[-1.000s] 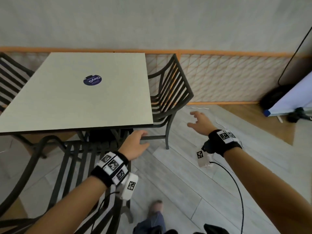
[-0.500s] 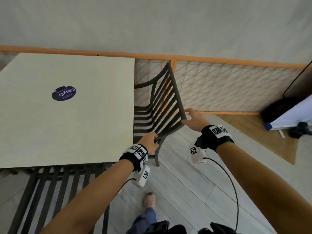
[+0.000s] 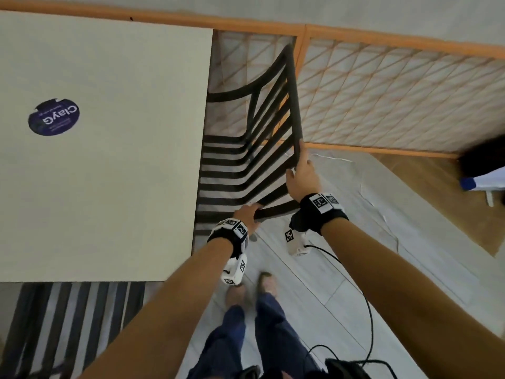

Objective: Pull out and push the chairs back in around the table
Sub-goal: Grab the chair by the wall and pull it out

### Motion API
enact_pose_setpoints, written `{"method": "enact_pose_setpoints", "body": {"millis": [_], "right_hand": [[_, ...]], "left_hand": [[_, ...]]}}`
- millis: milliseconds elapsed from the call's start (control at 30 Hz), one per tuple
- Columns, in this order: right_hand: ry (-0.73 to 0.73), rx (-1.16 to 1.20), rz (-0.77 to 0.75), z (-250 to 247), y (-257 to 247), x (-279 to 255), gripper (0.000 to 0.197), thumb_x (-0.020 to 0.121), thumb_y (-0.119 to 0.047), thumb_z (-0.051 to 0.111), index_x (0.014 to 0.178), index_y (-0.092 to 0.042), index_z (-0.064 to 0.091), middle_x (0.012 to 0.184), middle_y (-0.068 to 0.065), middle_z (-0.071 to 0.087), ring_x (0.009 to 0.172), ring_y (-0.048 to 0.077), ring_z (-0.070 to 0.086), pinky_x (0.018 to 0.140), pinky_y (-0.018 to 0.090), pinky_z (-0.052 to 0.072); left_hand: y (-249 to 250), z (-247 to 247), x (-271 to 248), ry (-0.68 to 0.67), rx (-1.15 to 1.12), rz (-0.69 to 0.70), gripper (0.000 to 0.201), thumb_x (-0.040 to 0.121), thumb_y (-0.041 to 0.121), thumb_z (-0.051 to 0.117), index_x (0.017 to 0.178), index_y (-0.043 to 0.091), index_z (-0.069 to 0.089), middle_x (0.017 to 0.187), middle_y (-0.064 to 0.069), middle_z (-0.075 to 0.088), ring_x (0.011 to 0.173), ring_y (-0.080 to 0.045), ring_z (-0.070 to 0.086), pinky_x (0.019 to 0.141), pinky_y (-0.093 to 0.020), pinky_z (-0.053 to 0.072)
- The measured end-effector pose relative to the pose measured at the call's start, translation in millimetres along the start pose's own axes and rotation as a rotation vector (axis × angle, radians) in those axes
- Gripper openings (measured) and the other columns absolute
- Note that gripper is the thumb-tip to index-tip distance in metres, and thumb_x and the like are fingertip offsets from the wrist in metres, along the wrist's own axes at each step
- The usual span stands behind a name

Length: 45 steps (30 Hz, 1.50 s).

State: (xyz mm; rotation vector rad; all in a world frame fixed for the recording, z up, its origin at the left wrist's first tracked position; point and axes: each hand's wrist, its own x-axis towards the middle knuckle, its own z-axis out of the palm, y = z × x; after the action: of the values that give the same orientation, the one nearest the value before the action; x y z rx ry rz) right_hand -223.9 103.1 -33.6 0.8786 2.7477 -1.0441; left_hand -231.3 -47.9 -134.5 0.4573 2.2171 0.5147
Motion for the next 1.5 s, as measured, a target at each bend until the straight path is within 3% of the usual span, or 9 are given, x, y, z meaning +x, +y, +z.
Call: {"method": "enact_pose_setpoints", "body": {"millis": [133, 233, 333, 533, 833, 1033, 1166, 1333, 1500], "right_hand": [[-0.033, 0.188, 0.123, -2.6, 3.3, 20.9, 0.063, 0.093, -0.006, 0.047, 0.143, -0.032, 0.019, 0.096, 0.003, 0.054, 0.081, 0.034, 0.067, 0.060, 0.051, 0.061], [-0.044, 0.248, 0.148, -5.9, 4.7, 19.9, 0.038, 0.090, -0.004, 0.053, 0.119, -0.024, 0.038, 0.083, -0.007, 0.048, 0.083, 0.036, 0.068, 0.057, 0.051, 0.061], [-0.056, 0.323, 0.206, -8.8, 12.6, 9.3, 0.038, 0.088, 0.001, 0.055, 0.104, -0.027, 0.037, 0.087, -0.003, 0.049, 0.080, 0.035, 0.069, 0.052, 0.048, 0.061], [-0.051, 0.287, 0.262, -8.7, 33.3, -7.1, 0.048, 0.088, 0.004, 0.054, 0.117, -0.029, 0.035, 0.107, 0.015, 0.053, 0.077, 0.033, 0.069, 0.046, 0.040, 0.060], [0.021, 0.256, 0.210, -10.5, 32.6, 12.1, 0.033, 0.090, -0.003, 0.054, 0.107, -0.027, 0.039, 0.105, 0.013, 0.059, 0.077, 0.029, 0.070, 0.049, 0.043, 0.061], [0.081, 0.137, 0.130, -4.1, 40.2, -8.1, 0.031, 0.092, -0.018, 0.055, 0.119, -0.017, 0.040, 0.100, 0.015, 0.064, 0.078, 0.032, 0.068, 0.065, 0.047, 0.061], [0.101, 0.152, 0.140, -0.5, 42.4, -31.6, 0.035, 0.092, -0.015, 0.055, 0.123, -0.008, 0.040, 0.093, 0.015, 0.061, 0.084, 0.036, 0.066, 0.070, 0.043, 0.057], [0.033, 0.186, 0.155, -7.2, 45.6, -66.5, 0.048, 0.092, -0.014, 0.058, 0.134, -0.006, 0.036, 0.107, 0.015, 0.060, 0.091, 0.028, 0.059, 0.076, 0.031, 0.046], [0.036, 0.179, 0.122, -20.8, 39.8, -93.0, 0.058, 0.091, -0.014, 0.058, 0.141, -0.008, 0.030, 0.121, 0.021, 0.062, 0.107, 0.037, 0.061, 0.087, 0.040, 0.049]], "left_hand": [[5.8, 16.6, 16.2, -0.005, 0.049, -0.060, 0.044, 0.095, 0.028, 0.049, 0.138, 0.027, 0.039, 0.126, -0.015, 0.053, 0.126, -0.038, 0.045, 0.116, -0.058, 0.017], [9.7, 30.8, 23.7, 0.023, -0.012, -0.114, 0.039, 0.095, 0.025, 0.051, 0.133, 0.029, 0.041, 0.124, -0.016, 0.051, 0.131, -0.047, 0.033, 0.115, -0.065, 0.013], [6.4, 47.0, 22.7, 0.029, -0.032, -0.116, 0.044, 0.094, 0.020, 0.053, 0.134, 0.031, 0.038, 0.129, -0.017, 0.048, 0.134, -0.053, 0.025, 0.114, -0.067, 0.015], [7.3, 63.6, 7.4, 0.003, -0.104, -0.068, 0.046, 0.095, 0.015, 0.051, 0.137, 0.029, 0.040, 0.137, -0.016, 0.042, 0.139, -0.053, 0.006, 0.113, -0.065, 0.016], [13.1, 44.2, 18.6, 0.018, -0.143, -0.072, 0.045, 0.091, 0.028, 0.058, 0.133, 0.027, 0.044, 0.125, -0.013, 0.051, 0.130, -0.044, 0.028, 0.110, -0.060, 0.029], [-20.5, 37.0, -9.4, 0.088, -0.228, 0.026, 0.059, 0.087, 0.015, 0.064, 0.140, 0.025, 0.040, 0.145, -0.006, 0.041, 0.137, -0.028, 0.037, 0.112, -0.050, 0.038], [-35.4, 33.9, -28.8, 0.131, -0.218, -0.015, 0.069, 0.087, 0.007, 0.061, 0.145, 0.029, 0.031, 0.153, -0.005, 0.034, 0.141, -0.031, 0.035, 0.111, -0.051, 0.039], [-39.6, 35.0, -58.5, 0.128, -0.181, -0.052, 0.067, 0.089, 0.008, 0.057, 0.147, 0.025, 0.029, 0.152, -0.011, 0.038, 0.139, -0.032, 0.037, 0.114, -0.046, 0.036], [-35.8, 34.4, -89.3, 0.170, -0.210, -0.065, 0.065, 0.087, 0.009, 0.059, 0.145, 0.021, 0.031, 0.145, -0.013, 0.045, 0.135, -0.034, 0.042, 0.110, -0.046, 0.041]]}}
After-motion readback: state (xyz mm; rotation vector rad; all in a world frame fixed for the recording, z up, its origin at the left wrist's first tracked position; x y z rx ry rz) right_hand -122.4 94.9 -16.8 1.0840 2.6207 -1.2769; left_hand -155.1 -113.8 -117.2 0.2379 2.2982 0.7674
